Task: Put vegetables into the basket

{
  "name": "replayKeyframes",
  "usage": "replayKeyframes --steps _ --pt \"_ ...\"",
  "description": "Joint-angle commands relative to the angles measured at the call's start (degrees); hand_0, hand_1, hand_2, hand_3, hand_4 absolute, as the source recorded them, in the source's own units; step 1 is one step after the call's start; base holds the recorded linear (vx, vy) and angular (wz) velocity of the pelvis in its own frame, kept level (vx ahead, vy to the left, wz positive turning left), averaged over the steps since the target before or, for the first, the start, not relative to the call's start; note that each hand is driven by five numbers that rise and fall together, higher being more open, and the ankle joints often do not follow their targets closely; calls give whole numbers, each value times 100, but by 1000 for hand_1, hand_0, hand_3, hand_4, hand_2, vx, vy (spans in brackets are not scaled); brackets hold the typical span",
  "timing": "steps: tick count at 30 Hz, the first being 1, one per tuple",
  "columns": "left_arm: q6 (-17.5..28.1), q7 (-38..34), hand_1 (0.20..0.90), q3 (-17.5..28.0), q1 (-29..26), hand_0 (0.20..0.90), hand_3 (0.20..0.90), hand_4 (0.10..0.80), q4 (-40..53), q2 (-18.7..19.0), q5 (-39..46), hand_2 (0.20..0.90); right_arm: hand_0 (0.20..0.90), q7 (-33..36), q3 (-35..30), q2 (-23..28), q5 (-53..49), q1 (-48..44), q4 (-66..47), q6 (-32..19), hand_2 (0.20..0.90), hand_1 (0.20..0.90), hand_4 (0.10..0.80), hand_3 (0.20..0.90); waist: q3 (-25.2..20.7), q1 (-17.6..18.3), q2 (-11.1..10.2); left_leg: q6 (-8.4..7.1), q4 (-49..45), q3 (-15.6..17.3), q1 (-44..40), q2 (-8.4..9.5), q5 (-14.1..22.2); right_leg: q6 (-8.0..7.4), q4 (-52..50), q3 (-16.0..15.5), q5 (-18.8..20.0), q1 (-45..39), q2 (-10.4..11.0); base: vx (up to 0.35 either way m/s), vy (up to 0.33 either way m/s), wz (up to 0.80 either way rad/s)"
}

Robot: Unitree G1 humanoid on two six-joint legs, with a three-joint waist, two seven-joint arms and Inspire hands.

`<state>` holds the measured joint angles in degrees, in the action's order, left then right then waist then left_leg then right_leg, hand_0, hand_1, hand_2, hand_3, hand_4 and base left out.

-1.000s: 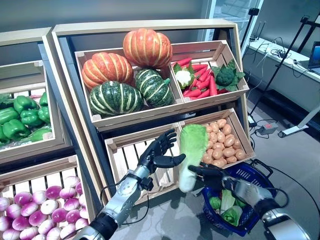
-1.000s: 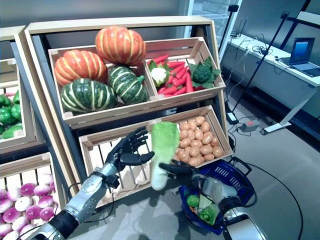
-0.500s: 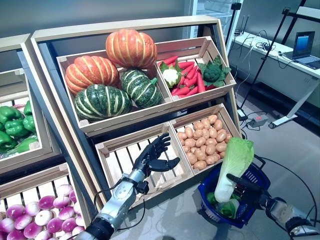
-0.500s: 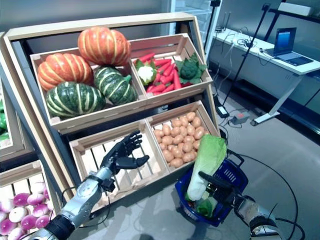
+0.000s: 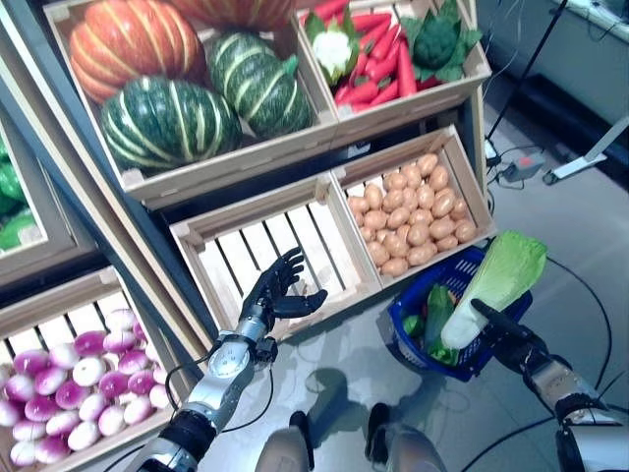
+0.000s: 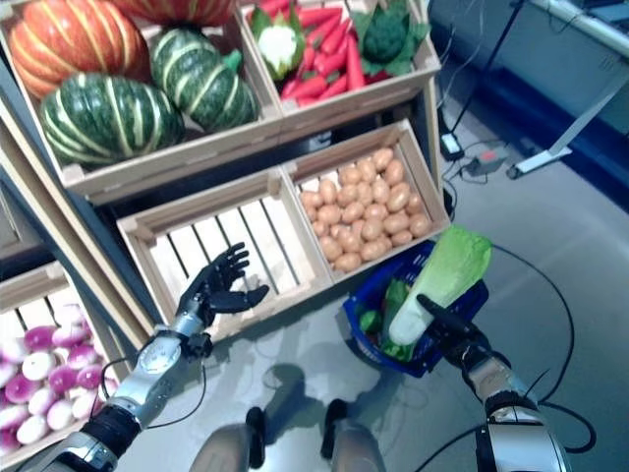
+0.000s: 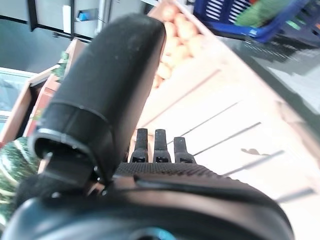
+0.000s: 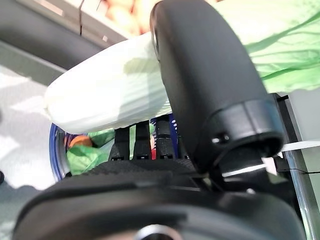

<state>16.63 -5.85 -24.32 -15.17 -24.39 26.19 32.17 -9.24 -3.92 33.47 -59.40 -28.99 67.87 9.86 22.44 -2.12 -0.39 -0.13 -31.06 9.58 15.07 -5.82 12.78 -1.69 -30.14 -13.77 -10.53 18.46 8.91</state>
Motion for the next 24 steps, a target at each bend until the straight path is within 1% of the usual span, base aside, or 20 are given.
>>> replayKeyframes --steps 1,2,3,5,8,10,12,14,15,16,18,21,22,24 --pt "782 -264 900 73 -356 900 900 800 766 23 -88 900 300 309 -139 426 -224 -514 52 -571 300 300 400 300 107 -91 123 152 -1375 -139 688 52 926 116 -1118 -148 -486 62 520 -73 26 19" --pt "789 -298 900 48 -376 900 900 800 776 26 -13 900 300 395 -135 476 -221 -596 88 -570 300 300 400 300 162 -90 156 180 -1562 -142 817 80 1002 120 -1346 -122 -558 212 571 -127 42 20" --pt "843 -313 900 30 -397 900 900 800 782 50 71 900 300 481 -139 553 -280 -694 116 -583 300 300 400 300 269 -91 199 220 -1826 -154 1006 128 1106 118 -1664 -88 -646 443 667 -105 42 22" --pt "904 -356 900 25 -396 900 900 800 797 60 183 900 300 656 -156 698 -258 -884 202 -558 300 300 400 300 425 -77 300 264 -2325 -177 1369 203 1297 137 -2194 15 -827 848 754 -122 54 19" --pt "1004 -416 900 -9 -439 900 900 800 812 91 228 900 300 709 -140 835 -169 -1001 263 -511 300 300 400 300 534 -55 374 278 -2744 -203 1667 250 1458 168 -2557 98 -956 1151 813 -88 34 11" --pt "1047 -454 900 -32 -470 900 900 800 884 134 336 900 300 708 -89 970 -174 -1112 295 -491 300 300 400 300 622 -33 439 331 -3031 -229 1876 306 1596 204 -2812 189 -1069 1381 834 -70 32 15" --pt "1117 -465 900 -40 -499 900 900 800 1013 172 402 900 300 774 -88 1190 -66 -1274 322 -465 300 300 400 300 732 12 514 343 -3486 -229 2196 350 1759 223 -3176 274 -1200 1724 865 -83 35 10" --pt "1141 -541 900 -66 -508 900 900 800 1106 176 421 900 300 881 -3 1309 64 -1427 365 -452 300 300 400 300 734 45 565 376 -3793 -220 2469 361 1868 256 -3431 356 -1299 2020 841 -73 34 10" --pt "1159 -577 900 -73 -531 900 900 800 1153 208 462 900 731 994 45 1382 92 -1523 374 -423 731 731 687 731 735 60 591 388 -3985 -210 2650 351 1929 274 -3591 381 -1353 2206 847 -70 26 6" --pt "1167 -591 900 -72 -547 900 900 800 1174 222 480 900 900 1082 69 1413 78 -1574 379 -424 900 900 800 900 735 65 604 396 -4060 -206 2731 346 1955 283 -3661 394 -1378 2291 849 -74 17 1" --pt "1195 -680 900 -109 -563 900 900 800 1234 240 488 900 900 1201 113 1506 -3 -1710 412 -440 900 900 800 900 736 88 629 420 -4263 -208 2922 342 2022 304 -3831 436 -1430 2502 825 -59 13 -5" --pt "1181 -827 900 -159 -564 900 900 800 1366 259 453 900 900 1302 161 1603 29 -2036 337 -697 900 900 800 900 736 131 700 459 -4639 -193 3301 304 2148 345 -4239 535 -1558 2942 768 -93 12 -4" --pt "1152 -811 900 -148 -563 900 900 800 1355 261 466 900 900 1315 211 1633 26 -2127 350 -797 900 900 800 900 736 140 712 467 -4707 -193 3347 291 2175 351 -4328 579 -1589 3012 737 -68 -5 2" --pt "1127 -787 900 -127 -553 900 900 800 1367 292 486 900 900 1306 208 1670 4 -2132 335 -820 900 900 800 900 735 149 706 458 -4710 -191 3333 286 2187 347 -4332 583 -1599 3000 728 -17 -4 0"
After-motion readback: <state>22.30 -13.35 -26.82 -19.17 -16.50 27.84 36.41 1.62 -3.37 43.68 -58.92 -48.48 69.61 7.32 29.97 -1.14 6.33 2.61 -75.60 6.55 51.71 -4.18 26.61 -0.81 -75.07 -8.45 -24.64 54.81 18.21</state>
